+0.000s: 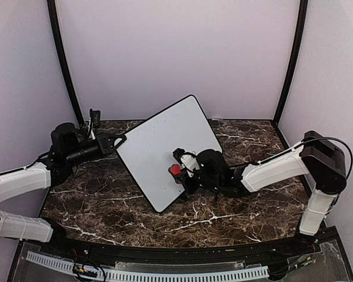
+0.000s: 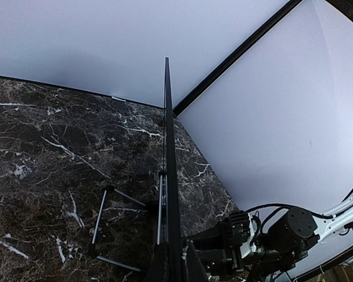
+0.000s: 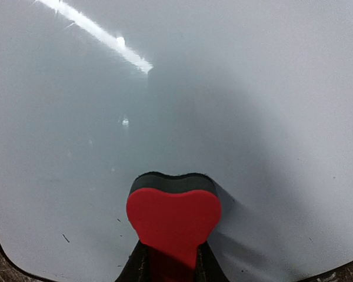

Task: Erase the whiteboard
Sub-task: Erase the whiteboard at the center of the board.

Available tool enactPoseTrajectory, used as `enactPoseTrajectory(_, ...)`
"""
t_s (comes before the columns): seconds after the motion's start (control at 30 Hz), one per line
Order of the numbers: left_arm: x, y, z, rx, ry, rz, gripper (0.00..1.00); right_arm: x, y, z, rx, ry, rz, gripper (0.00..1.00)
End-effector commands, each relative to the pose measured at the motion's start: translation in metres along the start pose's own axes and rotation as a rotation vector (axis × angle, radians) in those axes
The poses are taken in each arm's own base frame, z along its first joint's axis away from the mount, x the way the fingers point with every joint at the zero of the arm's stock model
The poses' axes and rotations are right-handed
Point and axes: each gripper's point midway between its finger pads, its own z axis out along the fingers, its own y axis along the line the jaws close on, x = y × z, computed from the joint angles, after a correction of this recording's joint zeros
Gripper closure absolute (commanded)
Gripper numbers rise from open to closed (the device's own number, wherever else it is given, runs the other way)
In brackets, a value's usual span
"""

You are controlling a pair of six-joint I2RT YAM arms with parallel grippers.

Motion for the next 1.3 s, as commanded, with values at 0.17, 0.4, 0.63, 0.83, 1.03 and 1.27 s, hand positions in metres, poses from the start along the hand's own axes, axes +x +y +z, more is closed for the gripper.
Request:
enactPoseTrajectory(0.17,-0.033,-0.048,-0.009,0.124,-0.081,0.059,1.00,-0.001,0.060,0.008,-0.032,0.078,-0.069,0.83)
enactPoseTrajectory(0.4,-0.032,-0.048,-0.008,0.124,-0.078,0.056,1.00,-0.007,0.095,0.010,-0.043,0.118,-0.164,0.83)
enactPoseTrajectory(0.63,-0.032,-0.049,-0.010,0.128,-0.081,0.064,1.00,-0.013,0.056,0.009,0.133,0.177,-0.152,0.83)
enactPoseTrajectory(0.83,-0.032,-0.050,-0.011,0.130,-0.083,0.068,1.00,-0.034,-0.006,0.004,0.278,0.189,-0.119,0.83)
enactPoseTrajectory(1.03,-0.031,-0.049,-0.010,0.129,-0.082,0.067,1.00,-0.047,-0.027,0.012,0.335,0.185,-0.136,0.83)
enactPoseTrajectory(1.27,-0.031,-0.048,-0.010,0.125,-0.083,0.070,1.00,-0.050,0.032,0.020,0.209,0.153,-0.213,0.83)
